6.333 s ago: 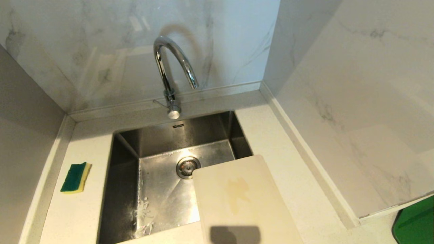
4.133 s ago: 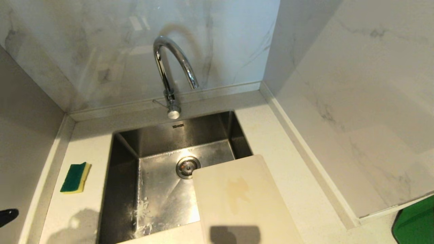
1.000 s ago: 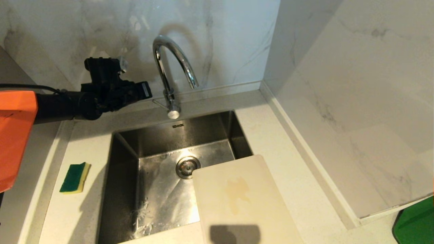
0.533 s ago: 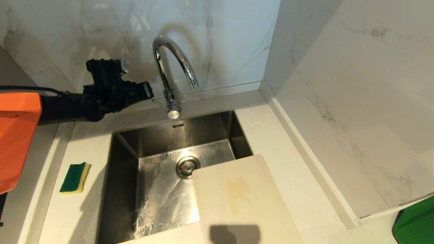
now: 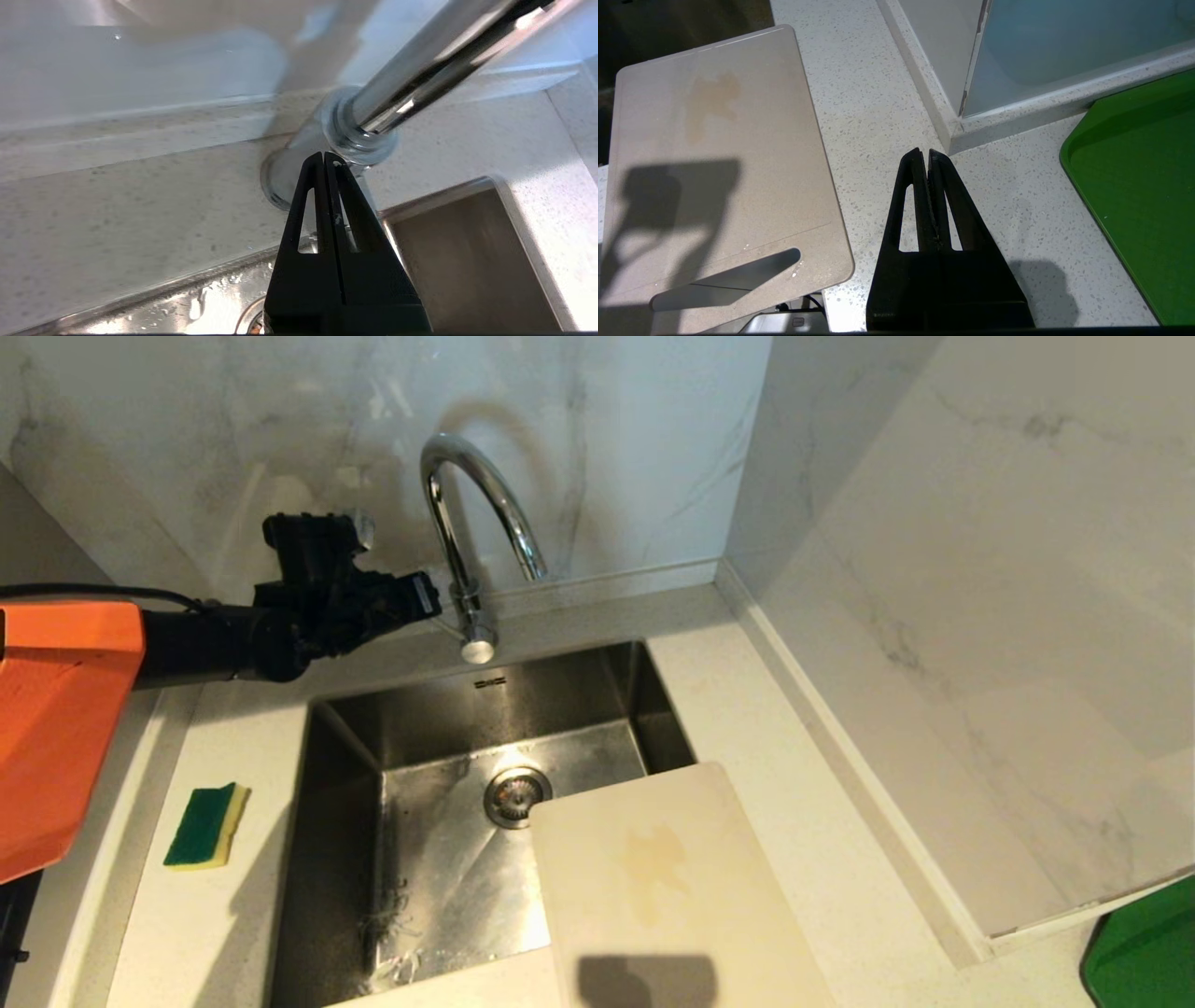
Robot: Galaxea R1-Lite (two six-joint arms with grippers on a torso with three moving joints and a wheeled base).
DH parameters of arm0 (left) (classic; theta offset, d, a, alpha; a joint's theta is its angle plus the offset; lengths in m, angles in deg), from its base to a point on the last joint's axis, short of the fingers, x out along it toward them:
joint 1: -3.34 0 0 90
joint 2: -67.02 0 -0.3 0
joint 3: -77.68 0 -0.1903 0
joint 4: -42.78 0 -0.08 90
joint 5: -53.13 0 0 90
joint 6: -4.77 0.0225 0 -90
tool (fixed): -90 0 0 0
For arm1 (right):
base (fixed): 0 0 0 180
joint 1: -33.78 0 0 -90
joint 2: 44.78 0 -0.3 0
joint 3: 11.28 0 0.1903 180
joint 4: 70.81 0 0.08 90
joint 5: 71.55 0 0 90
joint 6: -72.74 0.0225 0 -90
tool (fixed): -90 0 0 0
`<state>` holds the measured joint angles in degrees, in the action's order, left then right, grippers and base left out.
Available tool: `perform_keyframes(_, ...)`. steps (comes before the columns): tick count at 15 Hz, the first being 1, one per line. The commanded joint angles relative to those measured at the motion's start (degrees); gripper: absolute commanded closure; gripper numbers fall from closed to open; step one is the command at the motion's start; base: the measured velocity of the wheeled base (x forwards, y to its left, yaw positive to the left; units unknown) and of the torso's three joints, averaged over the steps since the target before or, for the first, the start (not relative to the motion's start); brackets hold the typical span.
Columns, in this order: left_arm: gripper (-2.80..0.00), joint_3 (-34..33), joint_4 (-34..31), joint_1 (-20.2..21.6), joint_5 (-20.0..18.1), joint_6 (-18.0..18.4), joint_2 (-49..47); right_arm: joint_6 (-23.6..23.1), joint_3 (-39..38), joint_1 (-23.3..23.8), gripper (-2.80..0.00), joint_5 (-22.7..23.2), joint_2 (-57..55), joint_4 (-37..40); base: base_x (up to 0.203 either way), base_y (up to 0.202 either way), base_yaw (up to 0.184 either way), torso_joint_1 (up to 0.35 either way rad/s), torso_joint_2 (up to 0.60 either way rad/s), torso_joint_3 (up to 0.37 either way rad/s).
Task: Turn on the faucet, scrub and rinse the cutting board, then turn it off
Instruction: Turn on the tap
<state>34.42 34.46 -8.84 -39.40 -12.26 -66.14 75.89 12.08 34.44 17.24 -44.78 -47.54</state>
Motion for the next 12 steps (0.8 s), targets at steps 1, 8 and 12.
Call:
perform_keyframes(1, 0.00, 0.00, 0.07, 0.14, 0.00, -0.02, 0.00, 0.01, -0.08, -0.04, 0.00, -0.02, 0.00, 0.01, 0.000, 0.000, 0.000, 0.000, 0.00, 0.000)
perform_keyframes(8, 0.00, -1.91, -0.79, 0.05, 0.52, 0.08, 2.20, 0.01, -0.03, -0.01, 0.00, -0.02, 0.00, -0.05, 0.000, 0.000, 0.000, 0.000, 0.00, 0.000)
perform_keyframes(12, 0.00, -5.17, -0.98, -0.29, 0.51, 0.14, 3.95, 0.01, 0.00, 0.04, 0.00, -0.02, 0.00, 0.01, 0.000, 0.000, 0.000, 0.000, 0.00, 0.000)
